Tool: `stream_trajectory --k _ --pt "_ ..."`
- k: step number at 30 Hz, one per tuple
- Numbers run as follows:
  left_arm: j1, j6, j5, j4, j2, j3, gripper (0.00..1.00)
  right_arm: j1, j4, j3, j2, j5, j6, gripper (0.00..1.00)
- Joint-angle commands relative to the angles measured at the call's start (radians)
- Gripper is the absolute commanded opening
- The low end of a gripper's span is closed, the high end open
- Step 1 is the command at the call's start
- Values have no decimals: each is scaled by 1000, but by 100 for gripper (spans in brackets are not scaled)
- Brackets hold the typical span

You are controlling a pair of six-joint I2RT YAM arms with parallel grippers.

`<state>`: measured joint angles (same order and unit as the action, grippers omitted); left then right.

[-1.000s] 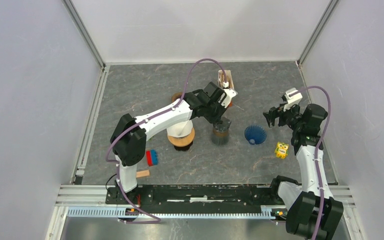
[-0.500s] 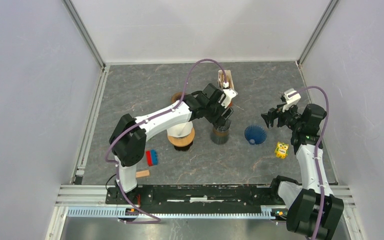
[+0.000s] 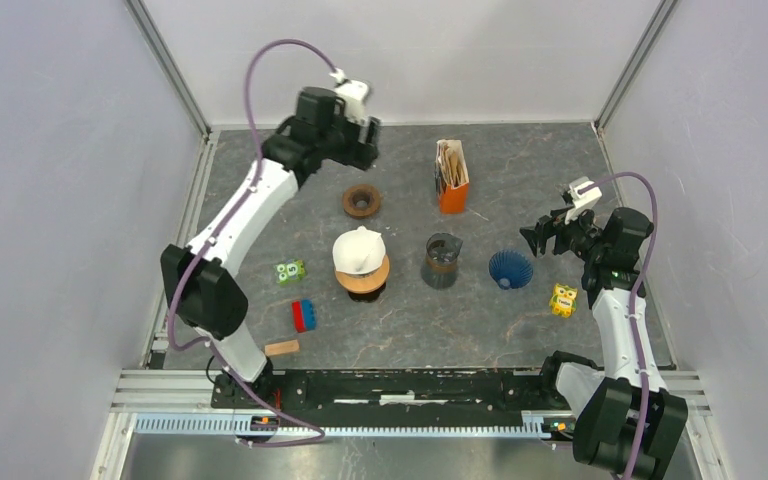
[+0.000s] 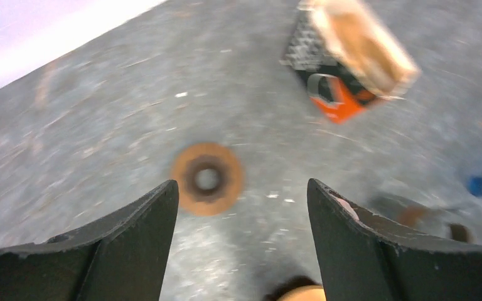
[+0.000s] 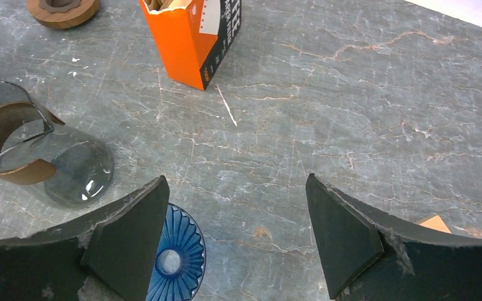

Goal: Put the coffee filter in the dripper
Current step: Place the coffee server at the center of the board, then pick up the dripper holder from the center of the board.

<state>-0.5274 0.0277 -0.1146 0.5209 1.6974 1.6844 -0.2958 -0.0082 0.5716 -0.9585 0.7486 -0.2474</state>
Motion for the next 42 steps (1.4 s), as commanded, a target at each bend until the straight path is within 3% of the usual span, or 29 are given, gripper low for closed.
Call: stream_trajectory --k 1,9,18,28,37,42 --pt "156 -17 39 29 84 14 81 0 17 7 12 51 25 86" --pt "216 39 155 2 327 94 84 0 13 4 8 116 46 86" --pt "214 55 144 74 508 241 84 -1 10 5 -4 200 75 86" --pt "206 33 42 71 485 164 82 -1 11 4 -48 203 80 86" --pt "177 76 111 45 477 105 81 -1 11 3 -51 211 82 86" --pt "176 90 142 47 499 105 75 0 -20 10 -60 218 72 86"
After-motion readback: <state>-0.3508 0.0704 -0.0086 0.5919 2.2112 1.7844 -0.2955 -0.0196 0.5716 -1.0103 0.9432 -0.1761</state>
